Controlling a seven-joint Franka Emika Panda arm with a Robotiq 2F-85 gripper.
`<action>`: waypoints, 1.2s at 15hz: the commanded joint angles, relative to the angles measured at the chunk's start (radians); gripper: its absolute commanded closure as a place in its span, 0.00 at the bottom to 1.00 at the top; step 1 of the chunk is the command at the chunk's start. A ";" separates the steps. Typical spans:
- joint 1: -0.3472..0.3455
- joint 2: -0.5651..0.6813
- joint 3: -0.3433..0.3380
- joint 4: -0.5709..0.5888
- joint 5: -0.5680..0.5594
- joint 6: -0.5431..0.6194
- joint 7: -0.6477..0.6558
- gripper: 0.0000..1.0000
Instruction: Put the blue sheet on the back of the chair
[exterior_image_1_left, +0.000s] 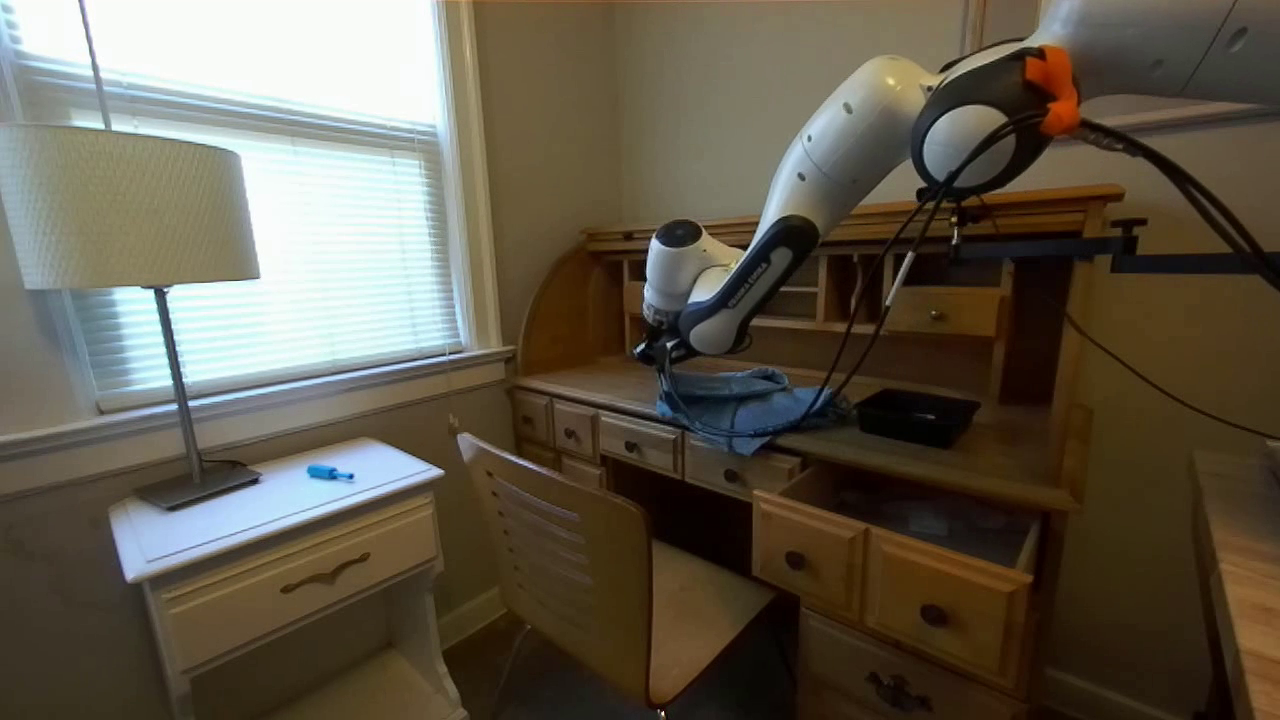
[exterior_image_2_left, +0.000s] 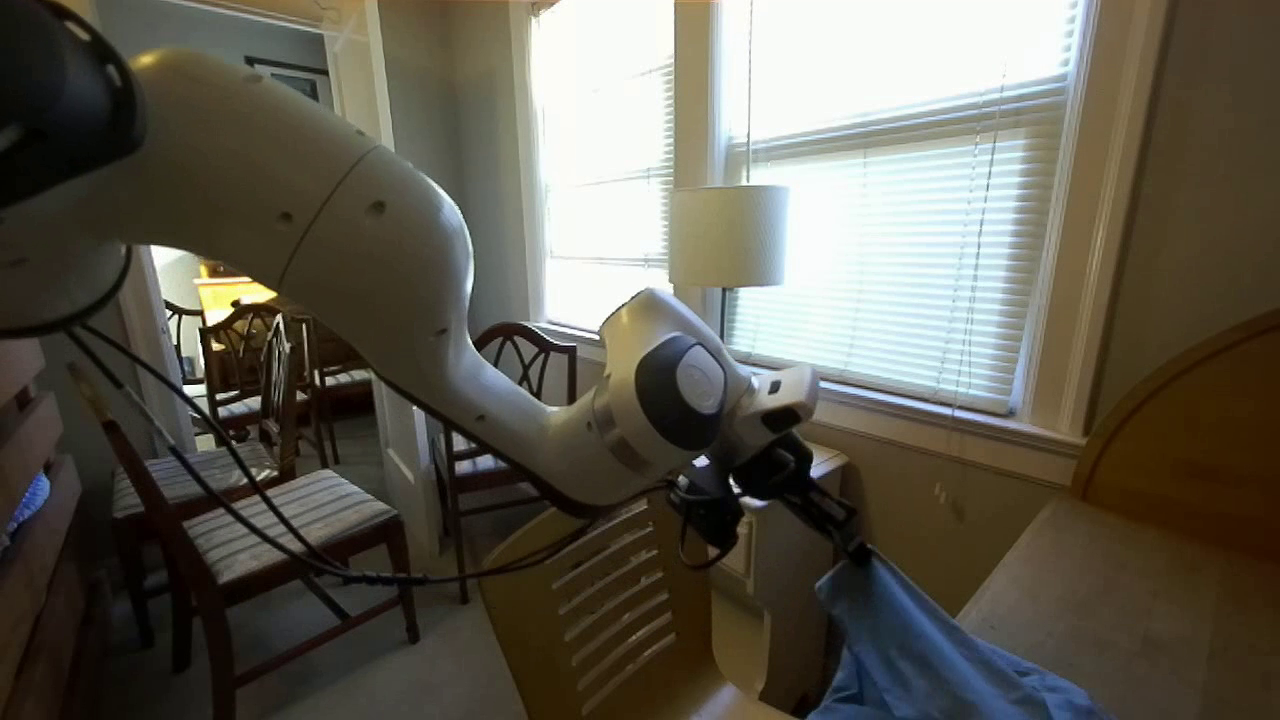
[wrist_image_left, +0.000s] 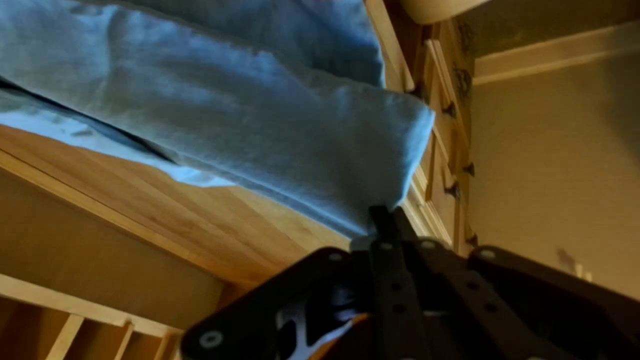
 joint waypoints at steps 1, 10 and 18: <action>0.010 -0.076 0.013 -0.054 0.066 0.120 0.008 1.00; 0.005 -0.195 0.076 -0.095 0.113 0.340 0.097 1.00; 0.001 -0.205 0.078 -0.067 0.090 0.336 0.134 0.99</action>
